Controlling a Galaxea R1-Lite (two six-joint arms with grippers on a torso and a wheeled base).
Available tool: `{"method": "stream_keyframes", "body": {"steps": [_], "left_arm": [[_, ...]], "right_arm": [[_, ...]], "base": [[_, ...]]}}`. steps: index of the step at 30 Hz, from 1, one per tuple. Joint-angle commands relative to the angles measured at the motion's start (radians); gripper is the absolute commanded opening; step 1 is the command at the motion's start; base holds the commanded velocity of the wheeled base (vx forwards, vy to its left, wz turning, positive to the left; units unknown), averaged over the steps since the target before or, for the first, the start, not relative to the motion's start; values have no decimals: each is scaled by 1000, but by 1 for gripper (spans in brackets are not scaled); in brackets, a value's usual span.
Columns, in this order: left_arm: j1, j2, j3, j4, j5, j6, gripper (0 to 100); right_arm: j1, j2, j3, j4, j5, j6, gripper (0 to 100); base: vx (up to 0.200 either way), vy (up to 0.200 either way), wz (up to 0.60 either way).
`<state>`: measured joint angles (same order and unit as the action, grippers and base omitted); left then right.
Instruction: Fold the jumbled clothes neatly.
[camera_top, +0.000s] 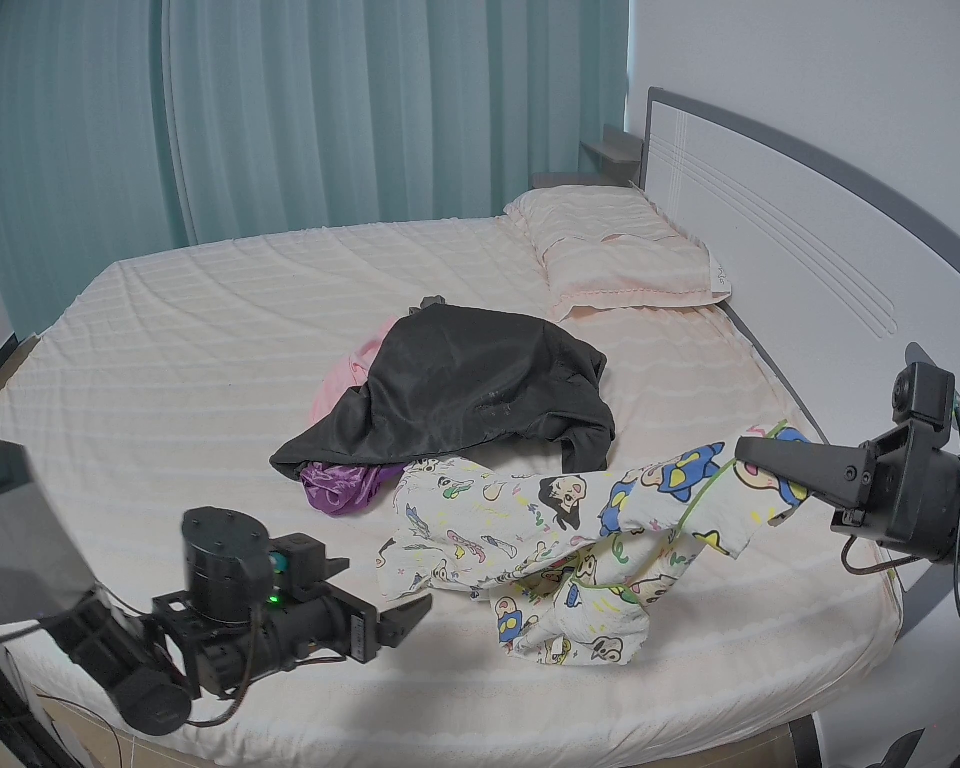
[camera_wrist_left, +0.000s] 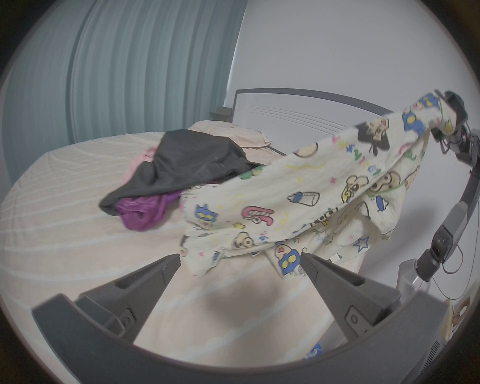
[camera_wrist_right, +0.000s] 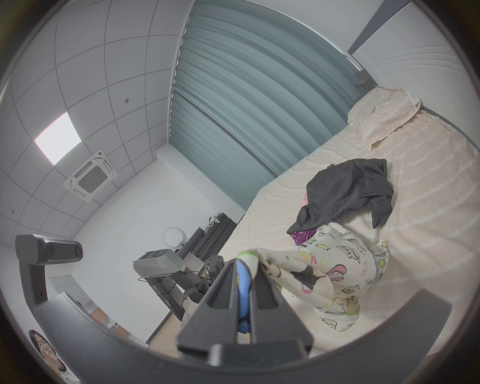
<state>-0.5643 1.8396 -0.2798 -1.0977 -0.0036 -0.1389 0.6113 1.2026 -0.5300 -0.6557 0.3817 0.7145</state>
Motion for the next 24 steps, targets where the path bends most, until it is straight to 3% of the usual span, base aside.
{"method": "stream_keyframes", "body": {"steps": [1, 15, 24], "left_arm": [[-85, 227, -65, -80, 27, -30, 100], [-74, 375, -223, -119, 31, -70, 100], [-36, 558, -341, -309, 74, -77, 100]], "right_arm": [[1, 61, -33, -4, 3, 0, 0], [1, 91, -90, -2, -1, 0, 0], [1, 74, -116, -2, -7, 0, 0]], "base": [[0, 0, 0], [0, 0, 0], [0, 0, 0]]}}
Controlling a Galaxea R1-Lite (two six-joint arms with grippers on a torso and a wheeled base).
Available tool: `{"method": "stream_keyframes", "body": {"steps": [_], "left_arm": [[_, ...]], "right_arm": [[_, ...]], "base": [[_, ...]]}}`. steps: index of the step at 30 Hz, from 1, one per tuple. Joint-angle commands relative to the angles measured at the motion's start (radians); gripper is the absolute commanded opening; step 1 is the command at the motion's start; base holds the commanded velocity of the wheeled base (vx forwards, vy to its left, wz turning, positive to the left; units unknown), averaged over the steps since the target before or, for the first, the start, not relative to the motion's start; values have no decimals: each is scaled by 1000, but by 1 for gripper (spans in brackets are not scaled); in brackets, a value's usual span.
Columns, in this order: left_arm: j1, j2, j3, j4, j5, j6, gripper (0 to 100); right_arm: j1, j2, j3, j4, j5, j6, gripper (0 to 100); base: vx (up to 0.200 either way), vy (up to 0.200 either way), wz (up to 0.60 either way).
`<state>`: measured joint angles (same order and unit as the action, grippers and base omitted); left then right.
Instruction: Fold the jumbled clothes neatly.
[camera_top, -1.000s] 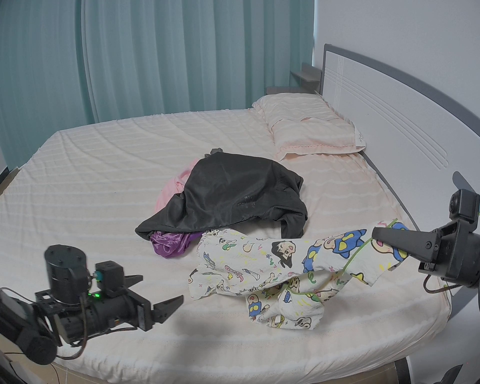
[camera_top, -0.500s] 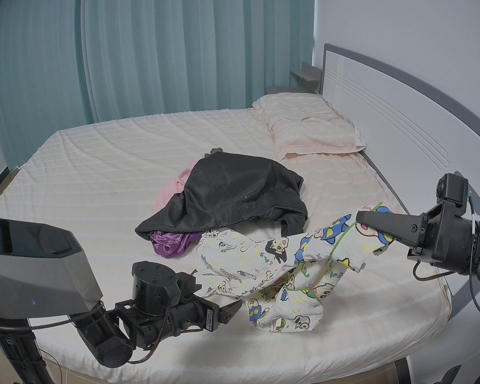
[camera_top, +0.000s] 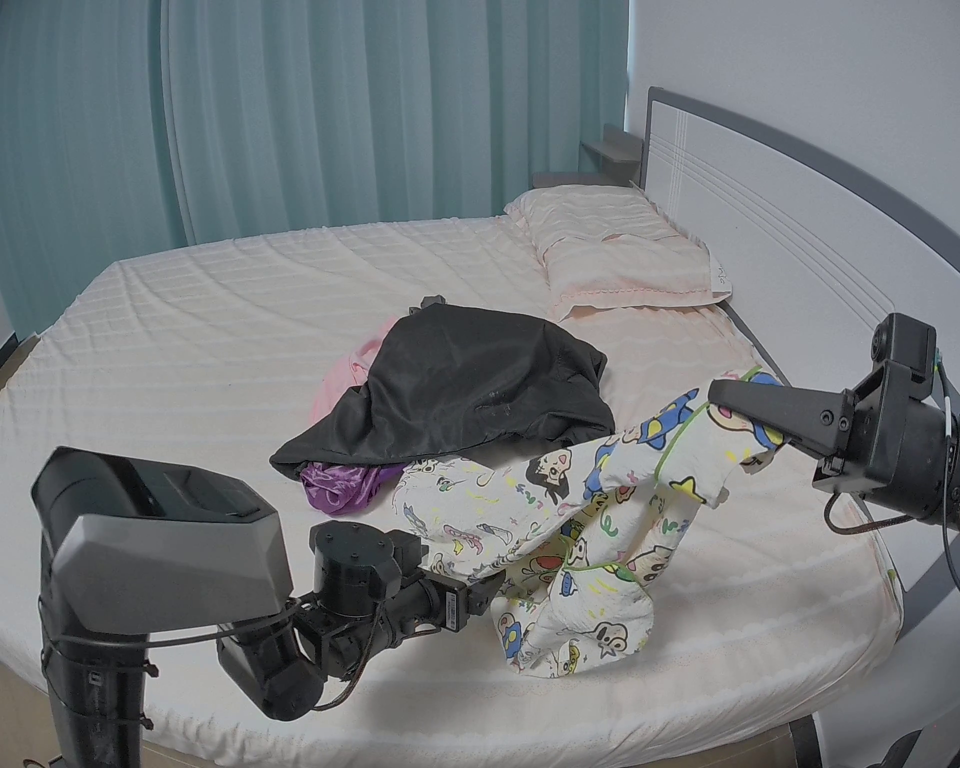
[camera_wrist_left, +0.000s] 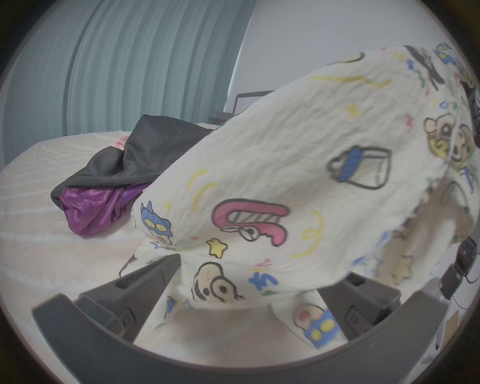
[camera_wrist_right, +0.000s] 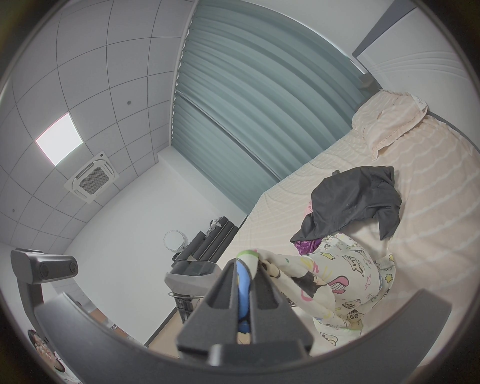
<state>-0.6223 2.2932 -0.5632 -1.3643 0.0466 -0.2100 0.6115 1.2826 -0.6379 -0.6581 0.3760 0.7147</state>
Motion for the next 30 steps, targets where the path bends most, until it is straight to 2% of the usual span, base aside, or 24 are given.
{"method": "stream_keyframes", "body": {"steps": [1, 9, 10, 14, 19, 24, 26, 30], "left_arm": [[23, 104, -58, -42, 24, -6, 100], [67, 150, -113, -59, 33, -109, 100], [72, 154, -113, -59, 32, -121, 0], [89, 161, -103, -61, 30, -129, 0], [119, 124, -78, -70, 36, -152, 0], [136, 40, 11, -141, 33, -170, 0], [136, -32, 71, -187, 38, -186, 0], [136, -159, 92, -194, 98, -187, 0]], "right_arm": [[1, -6, -8, 0, -2, 0, 0], [-15, -15, -8, 0, 1, 0, 0], [-22, -14, -8, 0, 3, 0, 0], [-45, -3, -2, 0, 4, 0, 0], [-110, 14, 9, 2, 6, 2, 0], [-164, 35, 20, 3, 3, 0, 0], [-208, 66, 14, 0, 0, 0, 0], [-268, 104, -29, 0, -5, 0, 0]], "base": [[0, 0, 0], [0, 0, 0], [0, 0, 0], [0, 0, 0], [0, 0, 0], [0, 0, 0], [0, 0, 0], [0, 0, 0]]}}
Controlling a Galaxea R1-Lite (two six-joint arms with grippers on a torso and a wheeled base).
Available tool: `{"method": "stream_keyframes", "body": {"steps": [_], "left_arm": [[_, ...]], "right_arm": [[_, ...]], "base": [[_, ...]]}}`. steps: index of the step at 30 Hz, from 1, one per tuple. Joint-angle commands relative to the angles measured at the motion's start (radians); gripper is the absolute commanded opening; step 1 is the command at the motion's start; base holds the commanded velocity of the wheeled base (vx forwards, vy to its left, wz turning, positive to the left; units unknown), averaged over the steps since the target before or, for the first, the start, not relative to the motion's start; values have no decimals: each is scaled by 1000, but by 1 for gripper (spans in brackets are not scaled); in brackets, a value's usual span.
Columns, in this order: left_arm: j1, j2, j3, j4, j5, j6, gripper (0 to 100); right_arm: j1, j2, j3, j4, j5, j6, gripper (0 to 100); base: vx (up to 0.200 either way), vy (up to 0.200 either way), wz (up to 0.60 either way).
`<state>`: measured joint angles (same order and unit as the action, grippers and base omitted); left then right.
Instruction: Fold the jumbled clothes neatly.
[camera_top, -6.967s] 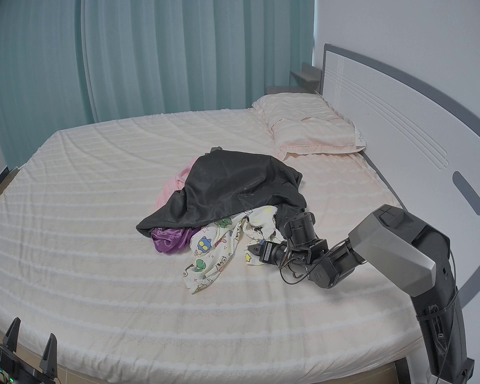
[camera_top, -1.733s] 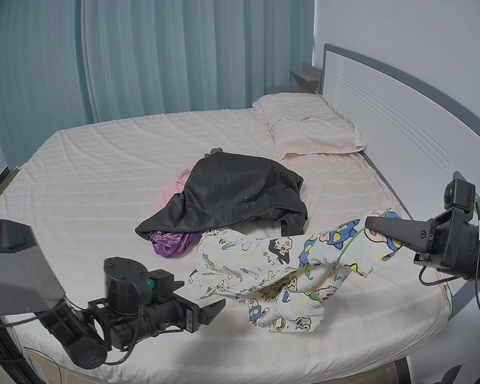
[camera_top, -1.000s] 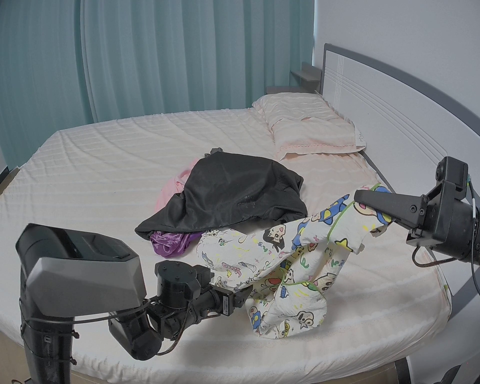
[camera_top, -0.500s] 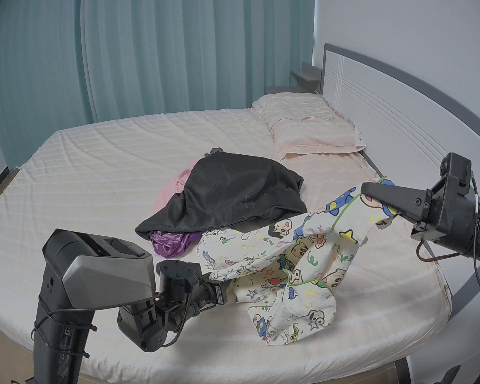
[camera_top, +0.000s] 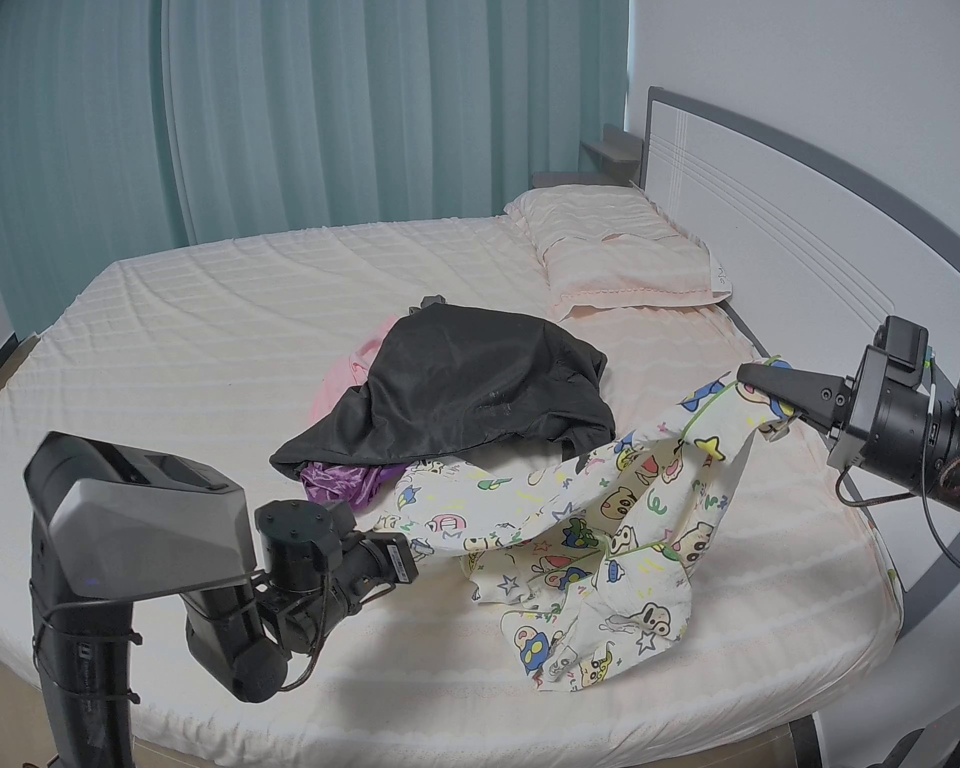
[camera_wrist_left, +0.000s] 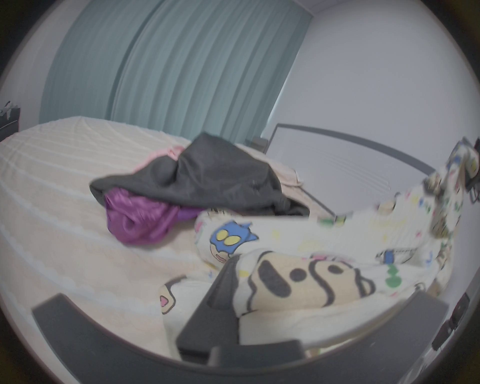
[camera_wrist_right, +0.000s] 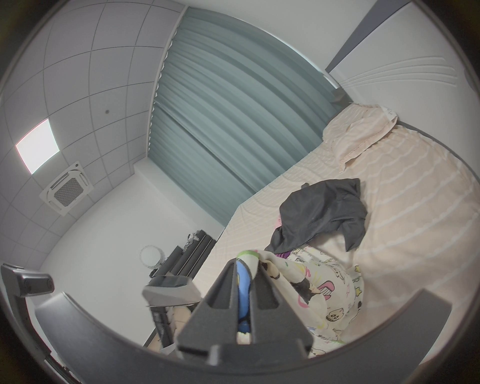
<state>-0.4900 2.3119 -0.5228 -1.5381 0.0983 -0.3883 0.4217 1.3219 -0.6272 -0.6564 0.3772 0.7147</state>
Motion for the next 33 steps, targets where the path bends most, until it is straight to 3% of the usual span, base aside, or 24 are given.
{"method": "stream_keyframes", "body": {"steps": [1, 5, 10, 14, 18, 23, 28, 33], "left_arm": [[2, -212, 50, -19, 67, -9, 0], [-9, -330, 38, -8, 141, -4, 0], [-18, -482, 9, 65, 202, 3, 0], [-18, -582, -17, 108, 202, 16, 0], [-18, -712, -48, 210, 204, 86, 0], [-28, -715, -8, 219, 208, 103, 0], [-62, -638, 147, 213, 212, 88, 0], [-65, -595, 173, 213, 230, 12, 0]], "right_arm": [[-87, 72, -54, -2, -8, 0, 0], [-96, 103, -98, -3, -32, -4, 0], [-84, 92, -192, -5, -121, -11, 0], [-64, 53, -232, -23, -130, -12, 0], [-38, -4, -227, -55, -127, -29, 0], [-35, 28, -144, -58, -123, -31, 0], [-9, 82, -2, -68, -126, -17, 0], [15, 125, 78, -100, -129, -12, 0]], "base": [[0, 0, 0], [0, 0, 0], [0, 0, 0], [0, 0, 0], [0, 0, 0], [0, 0, 0], [0, 0, 0], [0, 0, 0]]}}
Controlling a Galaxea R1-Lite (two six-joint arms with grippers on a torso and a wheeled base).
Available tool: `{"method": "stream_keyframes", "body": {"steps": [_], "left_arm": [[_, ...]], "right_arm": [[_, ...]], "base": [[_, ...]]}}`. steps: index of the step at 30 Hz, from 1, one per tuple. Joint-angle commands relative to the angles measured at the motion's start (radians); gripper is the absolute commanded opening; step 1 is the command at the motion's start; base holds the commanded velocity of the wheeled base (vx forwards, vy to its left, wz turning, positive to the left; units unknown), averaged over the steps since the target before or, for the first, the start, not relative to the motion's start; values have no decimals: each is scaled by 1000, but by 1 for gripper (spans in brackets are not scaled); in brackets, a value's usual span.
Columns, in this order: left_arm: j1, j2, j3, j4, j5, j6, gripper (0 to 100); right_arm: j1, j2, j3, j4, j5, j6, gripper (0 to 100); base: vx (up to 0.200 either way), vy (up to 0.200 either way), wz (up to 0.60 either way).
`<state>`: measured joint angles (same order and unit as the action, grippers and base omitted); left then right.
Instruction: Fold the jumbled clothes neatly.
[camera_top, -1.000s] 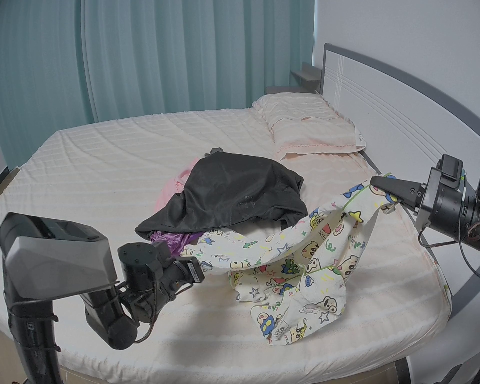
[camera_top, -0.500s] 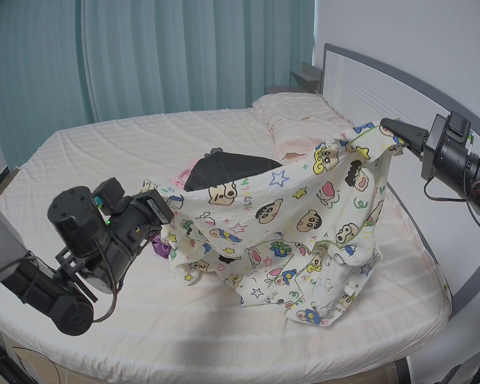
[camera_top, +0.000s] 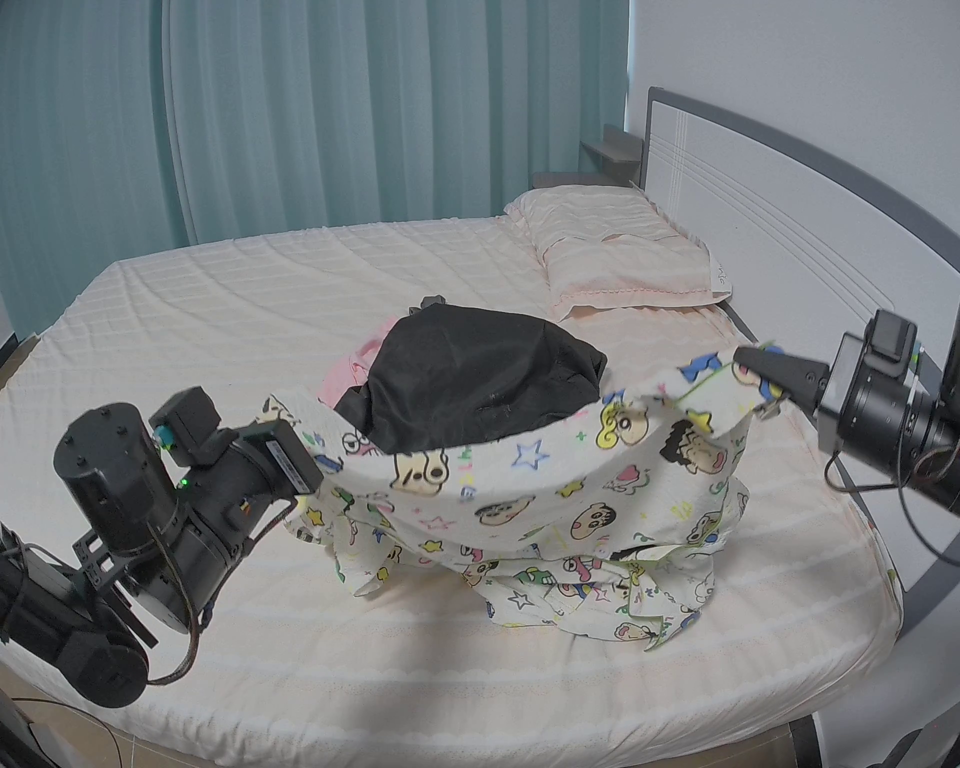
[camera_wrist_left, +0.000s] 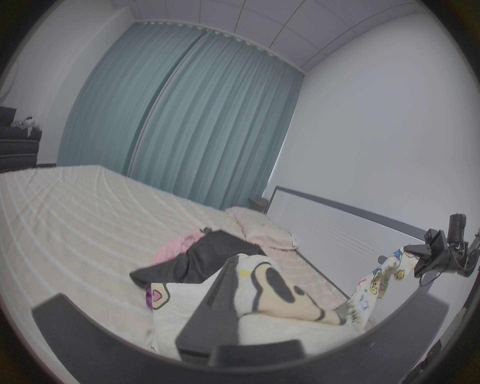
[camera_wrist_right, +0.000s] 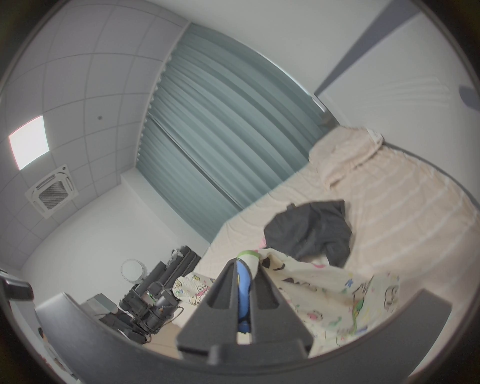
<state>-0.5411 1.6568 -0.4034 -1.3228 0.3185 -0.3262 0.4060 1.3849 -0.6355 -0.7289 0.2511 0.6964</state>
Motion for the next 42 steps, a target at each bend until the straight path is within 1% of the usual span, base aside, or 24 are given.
{"method": "stream_keyframes", "body": {"steps": [1, 5, 8, 11, 14, 15, 16, 18, 32, 42], "left_arm": [[-14, 61, 57, -3, 11, -68, 0], [-19, 67, 110, -3, 8, -91, 0], [-20, 72, 140, -3, 8, -94, 0], [-20, 78, 147, -3, 10, -103, 0], [-22, 77, 149, -3, 11, -151, 0], [-22, 77, 149, -3, 11, -151, 0], [-22, 75, 149, -3, 14, -189, 0], [-22, 81, 149, -3, 17, -212, 0], [-22, 80, 169, -3, 22, -211, 0], [-22, 78, 172, -3, 24, -211, 0]], "right_arm": [[36, 68, 102, -41, -3, 11, 0], [43, 97, 142, -127, 1, 87, 0], [45, 114, 162, -181, 1, 112, 0], [45, 114, 174, -210, -4, 110, 0], [42, 102, 177, -221, -7, 112, 0], [42, 102, 177, -221, -7, 112, 0], [40, 98, 178, -219, -6, 112, 0], [40, 102, 181, -219, -7, 114, 0], [40, 85, 186, -221, -9, 112, 0], [40, 89, 188, -219, -7, 112, 0]], "base": [[0, 0, 0], [0, 0, 0], [0, 0, 0], [0, 0, 0], [0, 0, 0], [0, 0, 0], [0, 0, 0], [-100, 0, 0], [-200, 0, 0], [0, 0, 0]]}}
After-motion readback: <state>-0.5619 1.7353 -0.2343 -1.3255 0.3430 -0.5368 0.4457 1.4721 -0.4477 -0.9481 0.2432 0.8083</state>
